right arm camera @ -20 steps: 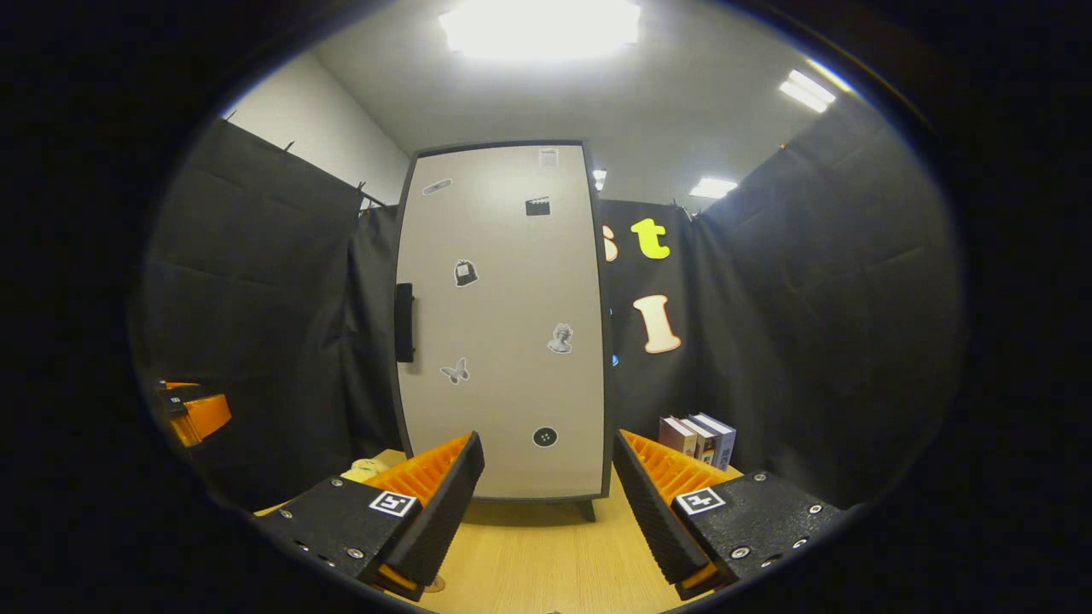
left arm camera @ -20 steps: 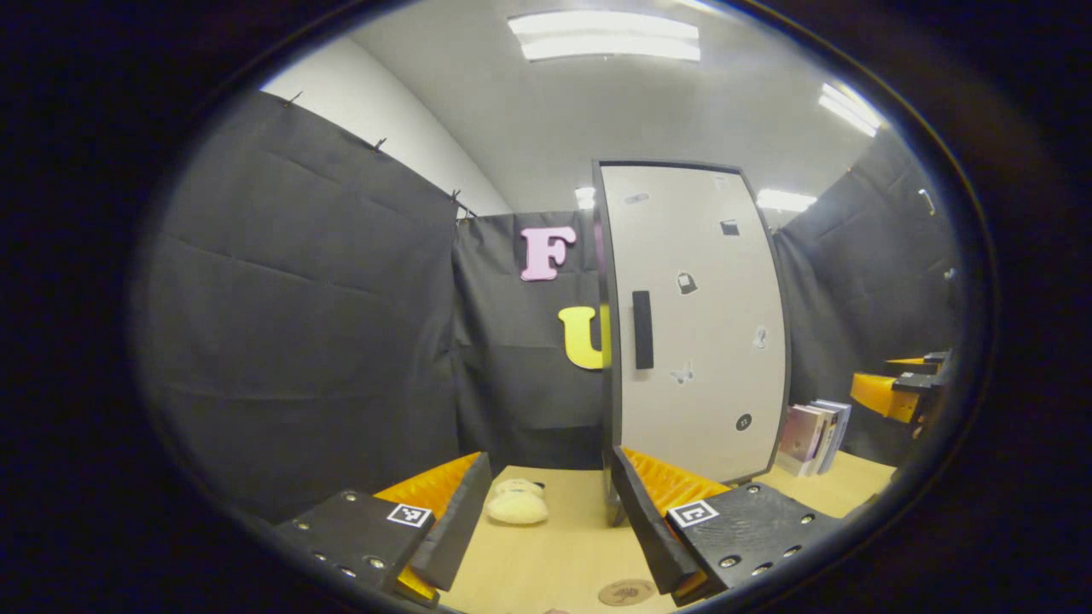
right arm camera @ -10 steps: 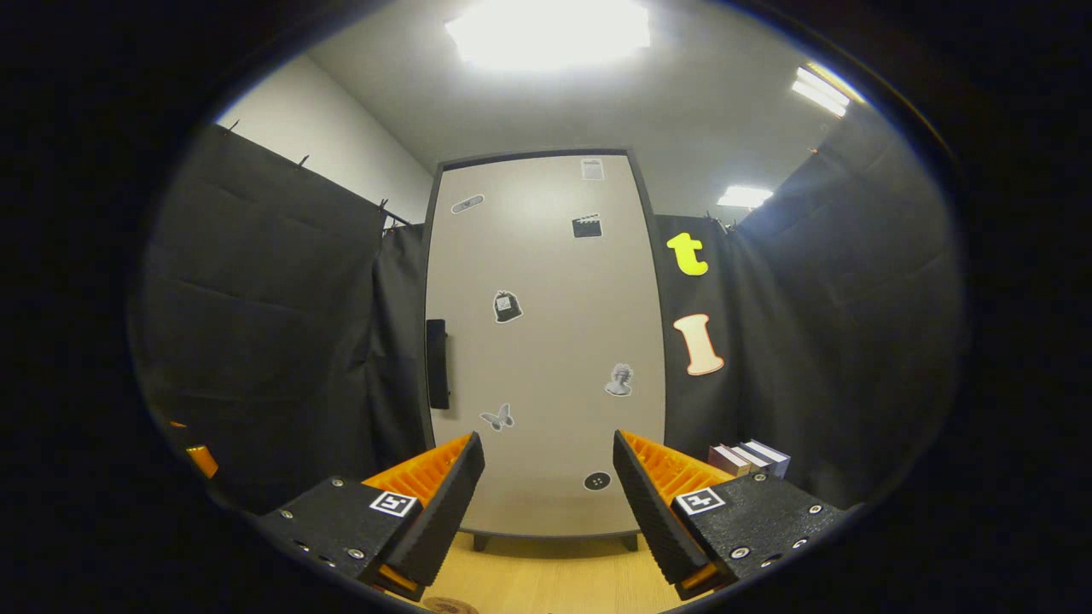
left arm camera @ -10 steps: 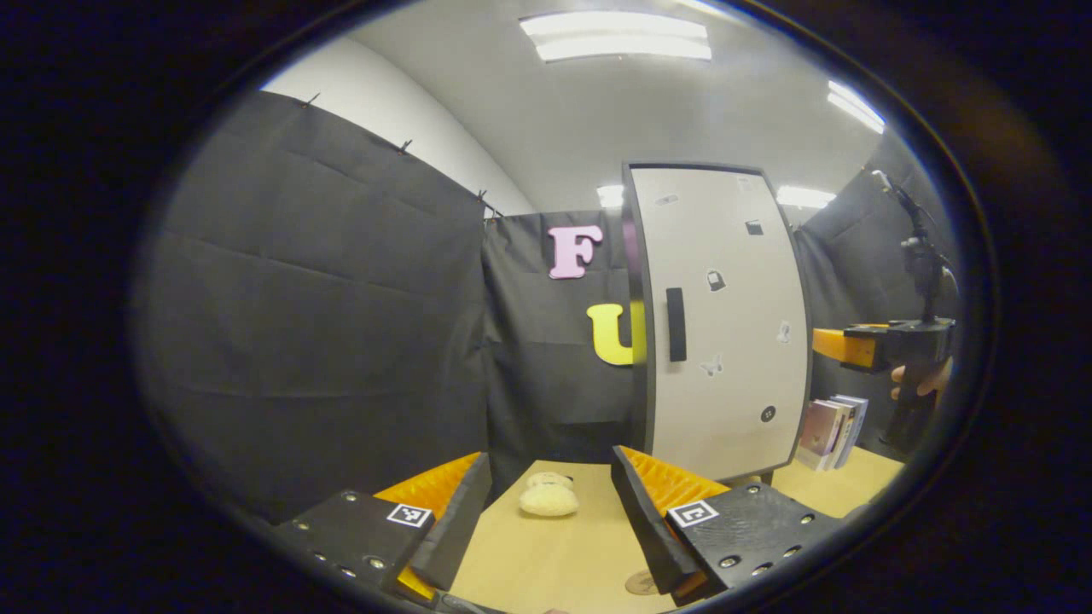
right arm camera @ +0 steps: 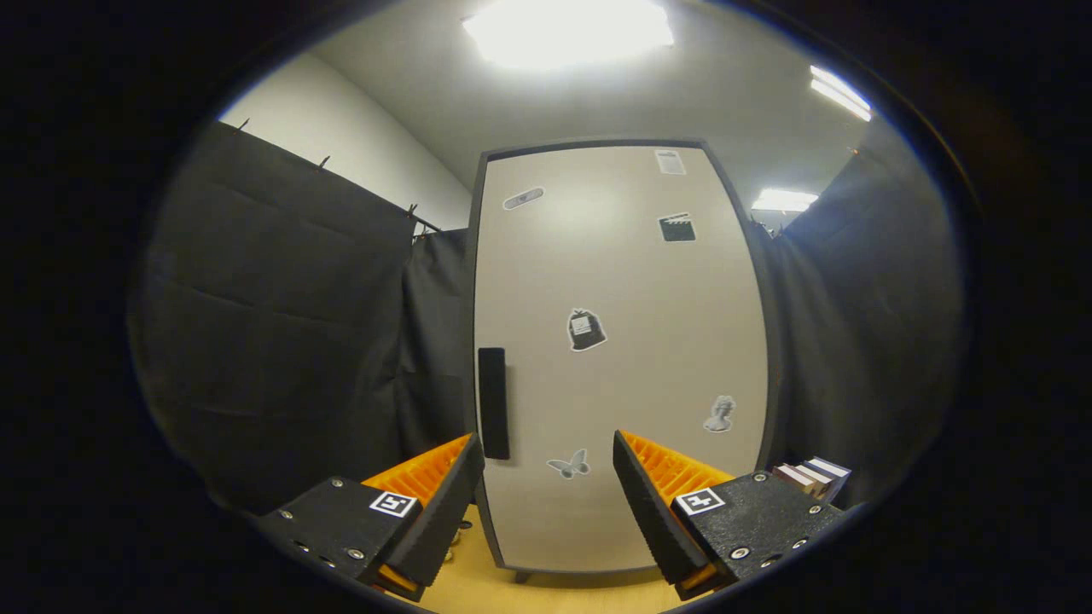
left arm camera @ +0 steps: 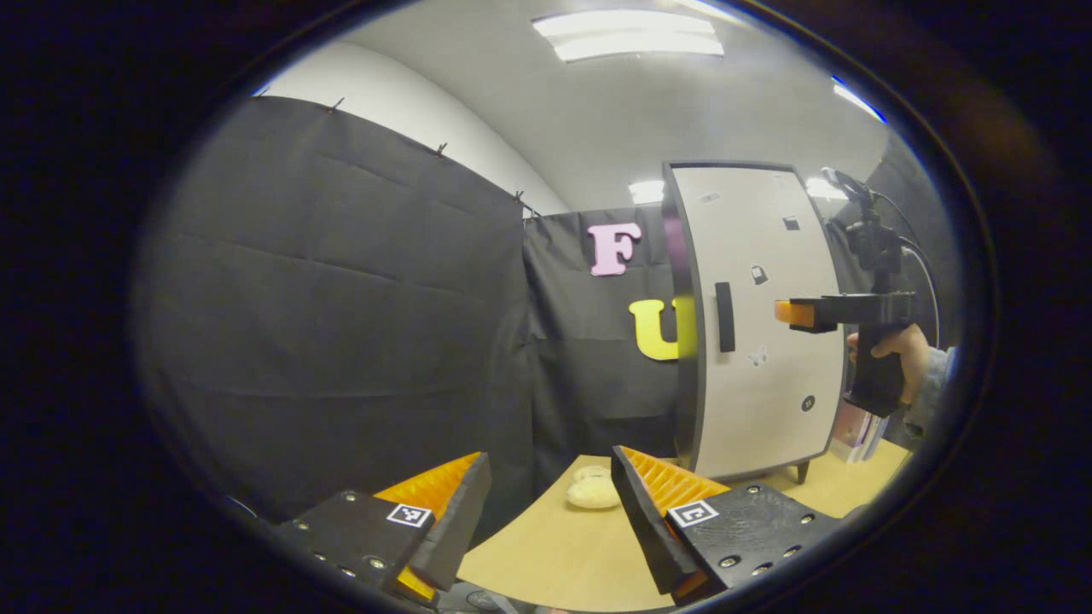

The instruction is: Open the cabinet door with the right hand, grasp the bottle in the cabinet with the left hand and place it on the coaster, then close the cabinet door with the right hand.

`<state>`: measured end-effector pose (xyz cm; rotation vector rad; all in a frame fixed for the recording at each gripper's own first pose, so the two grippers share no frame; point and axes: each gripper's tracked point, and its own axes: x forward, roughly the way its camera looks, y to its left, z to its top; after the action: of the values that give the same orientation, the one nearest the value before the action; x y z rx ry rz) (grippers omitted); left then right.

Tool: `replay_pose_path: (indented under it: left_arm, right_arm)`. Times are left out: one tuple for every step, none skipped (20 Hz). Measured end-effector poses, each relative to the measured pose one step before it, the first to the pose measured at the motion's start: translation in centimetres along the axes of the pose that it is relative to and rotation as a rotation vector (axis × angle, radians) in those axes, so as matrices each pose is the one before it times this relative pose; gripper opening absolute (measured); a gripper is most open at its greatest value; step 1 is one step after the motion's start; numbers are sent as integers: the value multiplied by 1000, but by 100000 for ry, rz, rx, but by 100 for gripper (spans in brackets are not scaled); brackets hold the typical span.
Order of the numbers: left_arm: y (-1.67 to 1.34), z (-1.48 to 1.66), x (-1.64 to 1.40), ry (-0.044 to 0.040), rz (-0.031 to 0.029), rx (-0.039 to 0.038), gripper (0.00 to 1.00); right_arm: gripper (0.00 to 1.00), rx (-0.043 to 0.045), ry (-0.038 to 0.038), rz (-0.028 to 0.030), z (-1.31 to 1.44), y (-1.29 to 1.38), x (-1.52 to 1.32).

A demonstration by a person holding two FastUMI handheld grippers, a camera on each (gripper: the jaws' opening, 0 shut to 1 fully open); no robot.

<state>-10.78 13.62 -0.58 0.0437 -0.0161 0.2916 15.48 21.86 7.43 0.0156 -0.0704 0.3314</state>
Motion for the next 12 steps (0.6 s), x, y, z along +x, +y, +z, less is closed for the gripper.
replay_pose_path:
  left_arm:
    - [600, -236, -80, 763, 1087, -369, 84]
    - [475, -161, -22, 484, 1173, -140, 84]
    - [524, -76, -79, 62, 1159, 158, 84]
    - [553, 10, -188, -68, 1133, 323, 84]
    - [583, 25, -175, -75, 962, 324, 88]
    - [552, -38, -133, -27, 972, 169, 84]
    - [488, -43, -48, 216, 830, -28, 84]
    - [353, -224, -3, 295, 756, -119, 84]
    - [457, -82, -55, 309, 682, -144, 84]
    - [358, -66, 50, 149, 796, 69, 84]
    - [443, 35, -6, -39, 859, 272, 84]
    - [401, -48, 27, -56, 846, 398, 84]
  right_arm:
    - [94, 220, 1112, 1084, -191, 773, 977]
    - [94, 190, 1451, 616, -353, 533, 1039]
    - [94, 136, 1411, 625, -334, 399, 1012]
    - [93, 146, 949, -165, 12, 364, 1159]
    - [93, -107, 271, 296, 189, 345, 971]
    - [91, -961, -176, -108, 211, 393, 957]
    - [90, -1628, -617, -679, 327, 214, 1018]
    - [85, -1817, 50, -860, 148, 119, 1165]
    - [82, -1331, 1204, -1172, -155, 74, 1059]
    - [76, -346, 1689, -369, -330, 304, 1121]
    - [72, -91, 1453, -44, -272, 207, 937]
    - [67, -623, 1379, -940, -340, 72, 958]
